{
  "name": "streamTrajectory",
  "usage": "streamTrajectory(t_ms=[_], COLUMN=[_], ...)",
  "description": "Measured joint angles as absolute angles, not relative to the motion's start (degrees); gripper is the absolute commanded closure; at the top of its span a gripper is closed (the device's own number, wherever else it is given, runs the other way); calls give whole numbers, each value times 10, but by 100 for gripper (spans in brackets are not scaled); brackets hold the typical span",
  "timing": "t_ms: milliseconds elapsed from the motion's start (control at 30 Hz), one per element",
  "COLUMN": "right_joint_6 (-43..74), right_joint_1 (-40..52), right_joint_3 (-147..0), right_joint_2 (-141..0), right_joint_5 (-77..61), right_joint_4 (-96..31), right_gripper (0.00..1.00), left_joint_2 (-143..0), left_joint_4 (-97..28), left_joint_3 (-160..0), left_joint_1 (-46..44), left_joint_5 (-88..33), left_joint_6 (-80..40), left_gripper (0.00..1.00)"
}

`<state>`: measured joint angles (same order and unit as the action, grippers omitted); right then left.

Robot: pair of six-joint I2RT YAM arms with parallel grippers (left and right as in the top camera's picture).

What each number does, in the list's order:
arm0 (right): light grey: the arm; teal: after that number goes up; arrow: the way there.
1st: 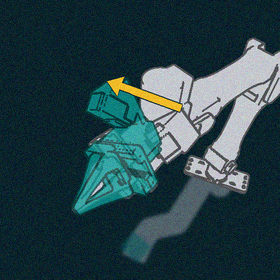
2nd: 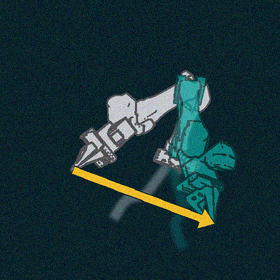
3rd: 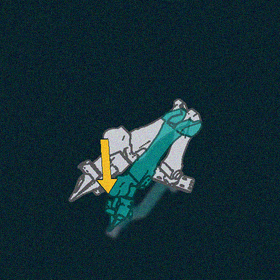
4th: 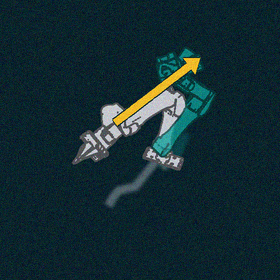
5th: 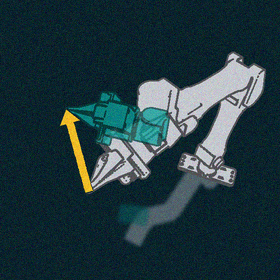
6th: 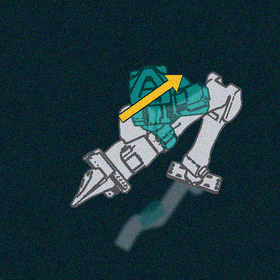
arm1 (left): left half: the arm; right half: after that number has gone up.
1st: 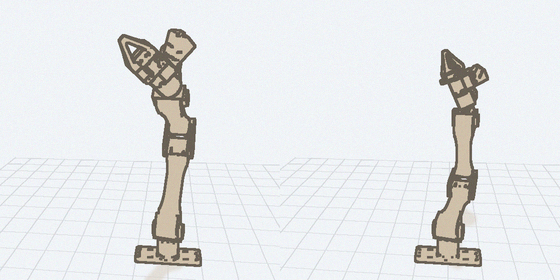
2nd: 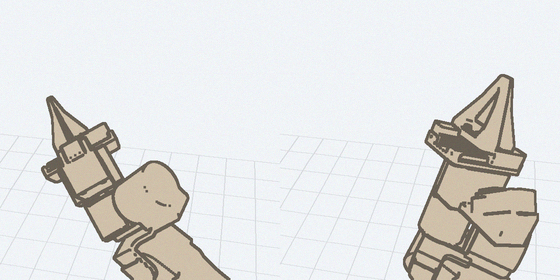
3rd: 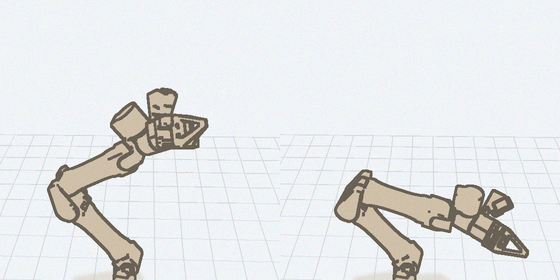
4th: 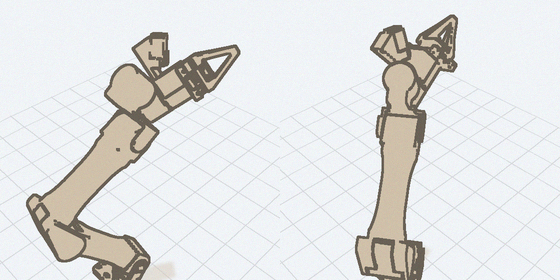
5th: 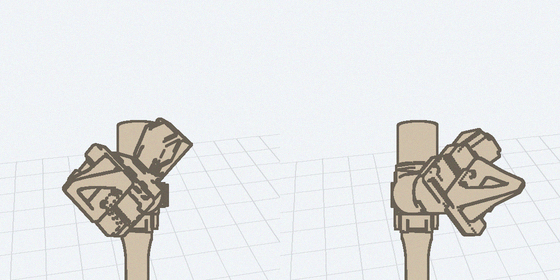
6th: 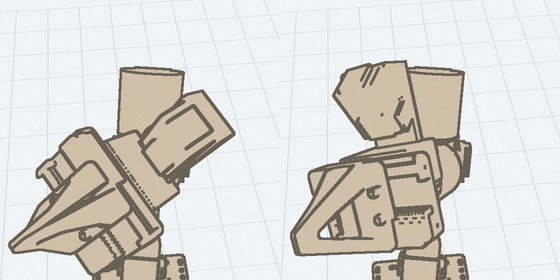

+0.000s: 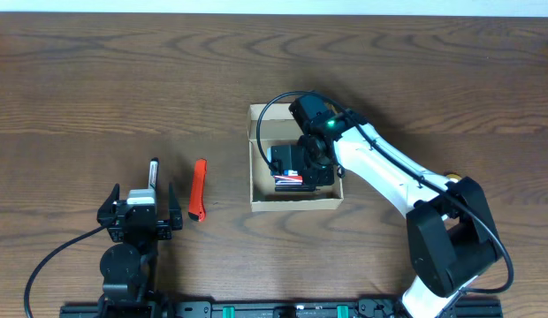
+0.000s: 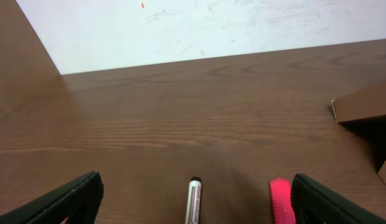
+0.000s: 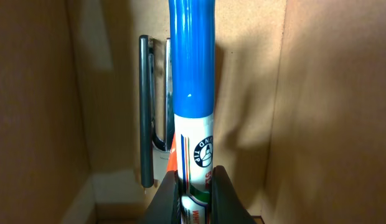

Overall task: Pack container
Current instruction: 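Carry the blue marker into the box and release it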

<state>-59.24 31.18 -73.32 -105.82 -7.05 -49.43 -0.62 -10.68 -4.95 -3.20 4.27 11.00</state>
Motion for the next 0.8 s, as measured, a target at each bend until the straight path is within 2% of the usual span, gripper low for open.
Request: streamTrajectory(t_ms=[133,233,333,733,800], right_joint_6=[-592,-588,-584,-547,-520], right_joint_1=[312,310,310,310,309], right_joint_3=[-733,-733,-733,-735,-743], right_joint_2=[-1058,-1058,-1058,-1055,-1046], right_joint_5=[-77,-81,-82,-99,-102], right_joint_4=[-486,-485,-485,-486,-488], right_gripper=[93,71,64,60,46], left_joint_2=[-6,-6,-6,-6,-6], left_joint_4=[-107,-107,-107,-107,-107], left_joint_3=[-50,-50,-50,-50,-50], left_joint_1=[-32,-32,-32,-32,-32], left_joint_5=[43,43,43,43,43], left_joint_6=[110,110,110,110,110], left_gripper=[5,4,5,5,5])
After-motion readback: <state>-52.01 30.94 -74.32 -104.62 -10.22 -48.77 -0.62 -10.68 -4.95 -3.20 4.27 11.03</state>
